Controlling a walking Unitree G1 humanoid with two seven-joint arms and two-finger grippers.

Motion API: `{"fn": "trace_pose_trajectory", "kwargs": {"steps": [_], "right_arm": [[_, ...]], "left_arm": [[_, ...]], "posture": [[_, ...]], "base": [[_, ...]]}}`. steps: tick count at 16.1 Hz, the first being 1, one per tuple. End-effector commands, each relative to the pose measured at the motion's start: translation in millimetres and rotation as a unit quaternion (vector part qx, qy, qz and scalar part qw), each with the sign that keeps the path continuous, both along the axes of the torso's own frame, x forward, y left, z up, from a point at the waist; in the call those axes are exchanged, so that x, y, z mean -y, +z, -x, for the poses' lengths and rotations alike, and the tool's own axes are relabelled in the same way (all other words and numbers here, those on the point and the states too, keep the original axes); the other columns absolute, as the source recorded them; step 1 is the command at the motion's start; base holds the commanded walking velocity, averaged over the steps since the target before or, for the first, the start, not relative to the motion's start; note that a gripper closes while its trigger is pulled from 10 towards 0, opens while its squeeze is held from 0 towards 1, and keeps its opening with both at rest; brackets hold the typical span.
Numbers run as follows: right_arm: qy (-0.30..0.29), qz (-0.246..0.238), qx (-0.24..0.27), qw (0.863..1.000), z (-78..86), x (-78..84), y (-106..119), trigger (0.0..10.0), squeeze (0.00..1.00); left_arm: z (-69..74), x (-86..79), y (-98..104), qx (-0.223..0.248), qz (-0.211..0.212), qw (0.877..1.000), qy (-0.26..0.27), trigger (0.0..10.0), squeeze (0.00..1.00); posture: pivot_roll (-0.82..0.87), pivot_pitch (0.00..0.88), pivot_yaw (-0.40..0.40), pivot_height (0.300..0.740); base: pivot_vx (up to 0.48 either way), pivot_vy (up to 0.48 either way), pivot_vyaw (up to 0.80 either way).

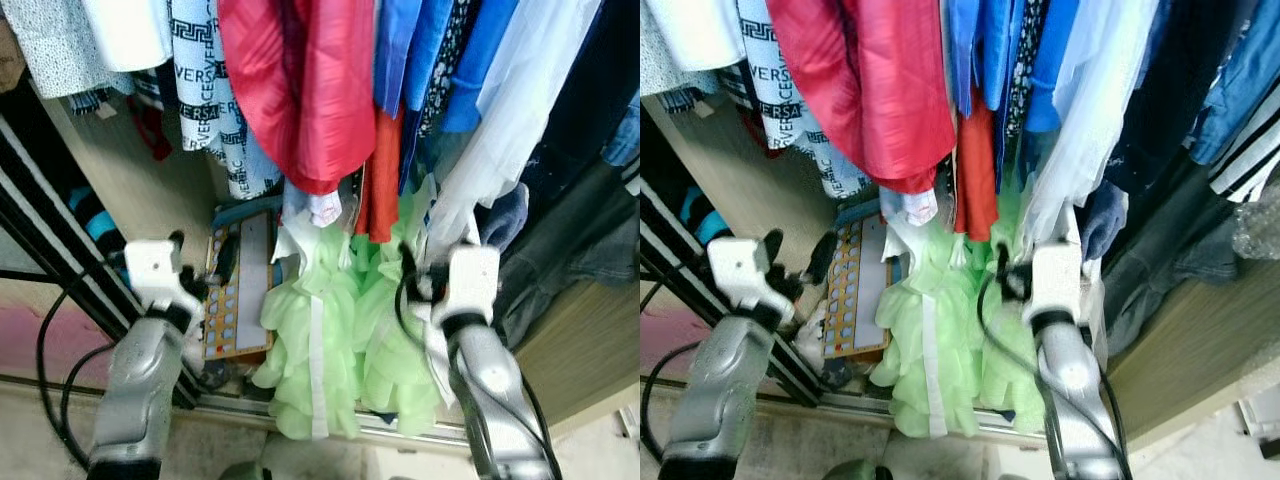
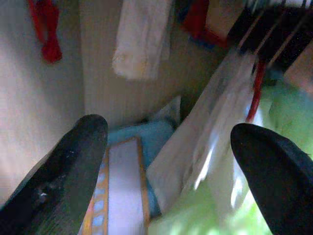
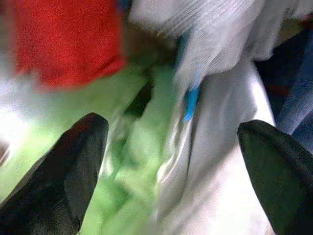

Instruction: Clean up the room

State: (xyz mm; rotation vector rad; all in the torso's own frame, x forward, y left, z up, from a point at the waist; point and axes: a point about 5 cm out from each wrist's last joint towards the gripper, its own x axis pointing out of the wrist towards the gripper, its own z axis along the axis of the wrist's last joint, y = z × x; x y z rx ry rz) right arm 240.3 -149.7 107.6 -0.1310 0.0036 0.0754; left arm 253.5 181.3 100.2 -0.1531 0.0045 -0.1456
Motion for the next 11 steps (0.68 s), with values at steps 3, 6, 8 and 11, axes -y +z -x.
{"fn": "trace_pose_trajectory", "kwargs": {"steps": [3,6,8,11], "right_arm": [[0.027,0.026,0.035,0.999,7.8,2.1,14.3,10.0,0.00],[0.009,0.022,0.041,0.999,-0.6,1.0,18.7,10.0,0.00],[0.005,0.034,0.052,0.998,-9.2,-1.4,23.8,10.0,0.00],[0.008,0.027,0.062,0.998,-18.6,-6.2,28.4,10.0,0.00]], "left_arm": [[5.9,0.6,3.3,0.007,-0.002,1.000,0.015,10.0,0.00],[3.6,2.9,7.8,0.013,-0.001,1.000,0.014,10.0,0.00],[4.3,0.0,5.4,0.006,-0.003,1.000,0.015,10.0,0.00],[1.2,-2.5,5.0,0.003,-0.007,1.000,0.029,10.0,0.00]], "posture": [[0.01,0.000,0.017,0.740],[0.00,0.000,0.019,0.740],[0.01,0.000,0.021,0.740],[0.01,0.000,0.016,0.740]], "base": [[0.000,0.000,0.00],[0.000,0.000,0.00],[0.000,0.000,0.40],[0.000,0.000,0.80]]}}
